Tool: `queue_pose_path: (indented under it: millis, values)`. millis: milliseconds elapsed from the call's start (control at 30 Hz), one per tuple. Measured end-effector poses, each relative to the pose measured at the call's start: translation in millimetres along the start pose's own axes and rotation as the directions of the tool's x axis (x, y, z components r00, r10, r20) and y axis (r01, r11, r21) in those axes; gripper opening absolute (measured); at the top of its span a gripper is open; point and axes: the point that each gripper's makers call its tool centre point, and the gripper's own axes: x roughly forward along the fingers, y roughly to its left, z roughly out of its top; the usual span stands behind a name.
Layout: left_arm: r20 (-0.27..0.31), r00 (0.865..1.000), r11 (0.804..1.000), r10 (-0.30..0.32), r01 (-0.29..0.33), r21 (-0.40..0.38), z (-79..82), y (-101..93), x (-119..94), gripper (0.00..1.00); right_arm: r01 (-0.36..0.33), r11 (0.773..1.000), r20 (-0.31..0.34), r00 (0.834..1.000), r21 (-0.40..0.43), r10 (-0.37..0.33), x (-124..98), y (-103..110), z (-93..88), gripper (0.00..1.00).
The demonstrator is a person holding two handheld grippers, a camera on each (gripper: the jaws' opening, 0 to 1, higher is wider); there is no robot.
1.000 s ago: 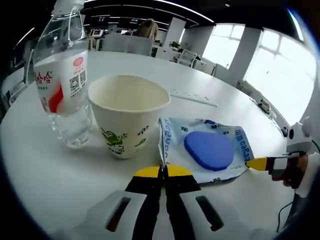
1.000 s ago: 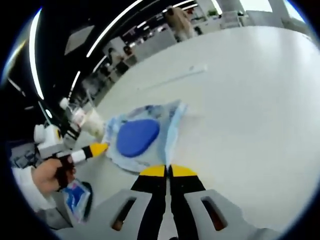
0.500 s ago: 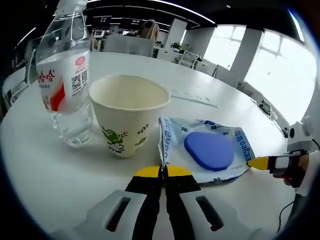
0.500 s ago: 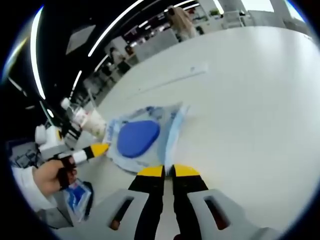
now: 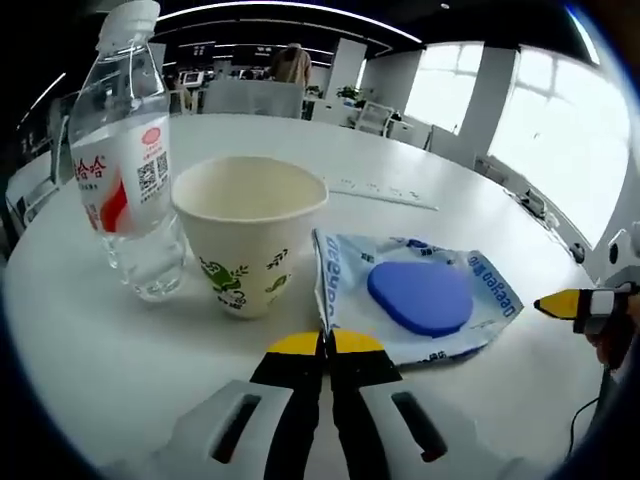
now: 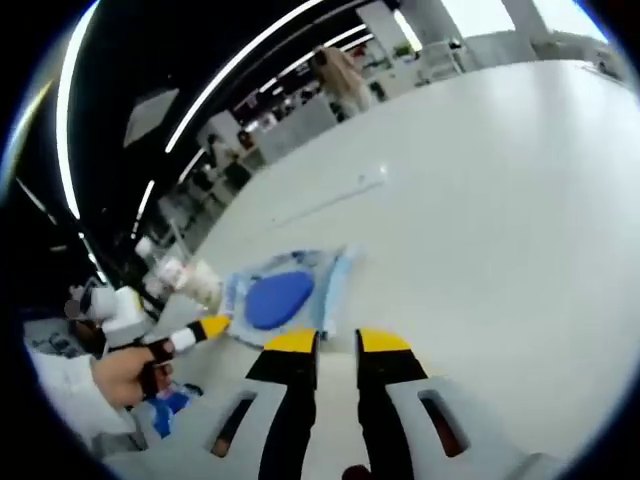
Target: Arrange the tabletop items into an orderly group along one side of the table until the central work area is clear of visible clutter.
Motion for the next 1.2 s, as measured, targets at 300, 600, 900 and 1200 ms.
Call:
queue_pose_path:
  millis: [300, 600, 900, 1200]
  values:
    - [-0.015, 1.0, 1.0, 0.004, -0.005, -0.016, 0.0, -1.8, 1, 0.0, 0.019, 0.999, 0.016, 1.0, -0.028, -0.018, -42, -14, -5.5, 0.16]
    - [0.026, 1.0, 0.98, -0.005, 0.01, -0.199, 17.1, 1.5, -8, 0.23, -0.024, 1.0, 0.053, 0.998, -0.016, 0.025, -61, -7, 2.2, 0.19]
    - [0.078, 0.993, 0.98, -0.091, 0.103, -0.173, 30.5, -25.5, -38, 0.52, -0.103, 0.994, 0.089, 0.99, -0.024, 0.105, -72, 14, 9.0, 0.29]
    - [0.137, 0.985, 0.989, -0.102, 0.115, -0.094, 35.7, -39.4, -88, 1.0, -0.144, 0.974, 0.064, 0.985, -0.177, 0.157, -97, 32, 6.7, 0.39]
